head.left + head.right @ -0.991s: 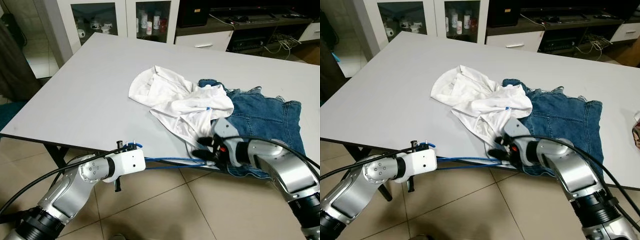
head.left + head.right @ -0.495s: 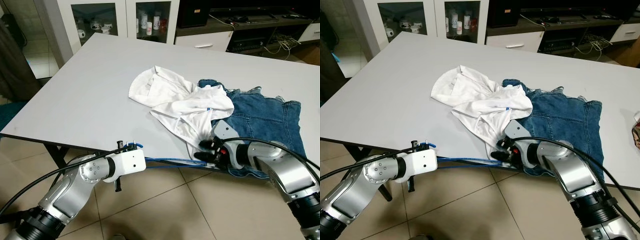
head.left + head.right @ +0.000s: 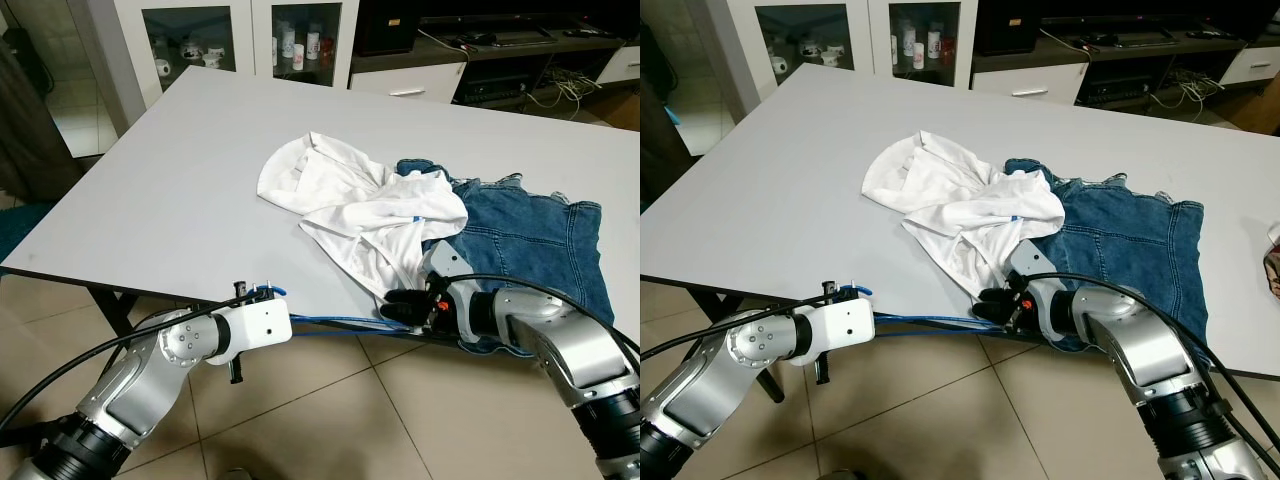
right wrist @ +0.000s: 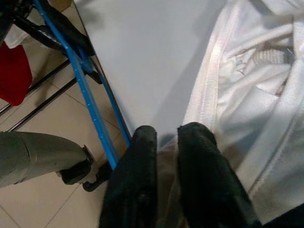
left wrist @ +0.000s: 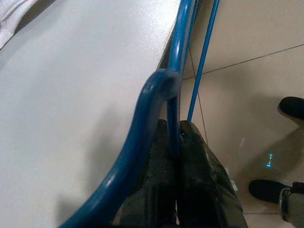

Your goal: Hang hanger

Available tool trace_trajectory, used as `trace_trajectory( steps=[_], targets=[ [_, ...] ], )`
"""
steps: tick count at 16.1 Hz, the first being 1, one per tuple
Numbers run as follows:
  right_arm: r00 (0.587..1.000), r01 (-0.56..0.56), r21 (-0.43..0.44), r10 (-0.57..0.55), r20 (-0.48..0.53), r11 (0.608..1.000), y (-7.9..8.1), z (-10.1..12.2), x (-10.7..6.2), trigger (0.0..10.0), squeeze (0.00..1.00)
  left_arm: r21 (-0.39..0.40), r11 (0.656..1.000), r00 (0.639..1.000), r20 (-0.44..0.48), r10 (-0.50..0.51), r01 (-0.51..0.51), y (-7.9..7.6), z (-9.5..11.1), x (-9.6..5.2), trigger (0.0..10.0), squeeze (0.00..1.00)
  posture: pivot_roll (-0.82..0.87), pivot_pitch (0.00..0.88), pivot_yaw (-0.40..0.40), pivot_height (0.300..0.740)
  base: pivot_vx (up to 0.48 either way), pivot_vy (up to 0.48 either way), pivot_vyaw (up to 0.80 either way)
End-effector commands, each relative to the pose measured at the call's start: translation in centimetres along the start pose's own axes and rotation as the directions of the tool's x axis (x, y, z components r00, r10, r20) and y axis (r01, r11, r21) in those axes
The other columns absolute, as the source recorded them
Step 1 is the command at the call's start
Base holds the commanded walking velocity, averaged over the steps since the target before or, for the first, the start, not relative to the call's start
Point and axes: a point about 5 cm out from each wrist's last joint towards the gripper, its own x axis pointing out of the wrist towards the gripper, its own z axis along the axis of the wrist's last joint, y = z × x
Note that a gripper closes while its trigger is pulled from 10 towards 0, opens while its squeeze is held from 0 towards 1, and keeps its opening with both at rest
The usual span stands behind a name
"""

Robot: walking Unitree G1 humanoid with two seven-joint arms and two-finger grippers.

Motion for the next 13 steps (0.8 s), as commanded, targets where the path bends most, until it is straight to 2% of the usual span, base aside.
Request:
trace_trajectory(
  steps=[1, 5, 9, 13],
  targets=[
    [1.0, -0.006, -0.029, 0.006, 0.001, 1.0, 0.0, 0.0, -0.5, 0.0, 0.0, 0.01, 1.0, 1.0, 0.021, 0.023, -0.024, 0.3, 0.5, -0.2, 10.0, 0.0, 0.1, 0.103, -0.063, 0.74, 0.0, 0.0, 0.0],
    [0.999, 0.022, -0.065, -0.023, -0.027, 0.998, -0.4, -0.3, -0.7, 0.0, 0.0, 0.01, 1.0, 1.0, 0.022, 0.022, -0.023, 0.3, 0.5, -0.2, 10.0, 0.0, 0.09, 0.105, -0.062, 0.74, 0.0, 0.0, 0.0],
    [0.989, 0.118, -0.146, -0.13, -0.074, 0.982, -1.7, -0.5, -1.0, 0.0, 0.0, 0.011, 1.0, 0.999, 0.025, 0.023, -0.023, 0.3, 0.6, -0.1, 10.0, 0.0, 0.09, 0.106, -0.063, 0.74, 0.0, 0.0, 0.0],
    [0.986, 0.137, -0.16, -0.15, -0.069, 0.977, -2.0, -0.2, -1.3, 0.0, 0.0, 0.011, 1.0, 0.999, 0.025, 0.024, -0.024, 0.4, 0.6, -0.1, 10.0, 0.0, 0.09, 0.107, -0.062, 0.74, 0.0, 0.0, 0.0]
  ],
)
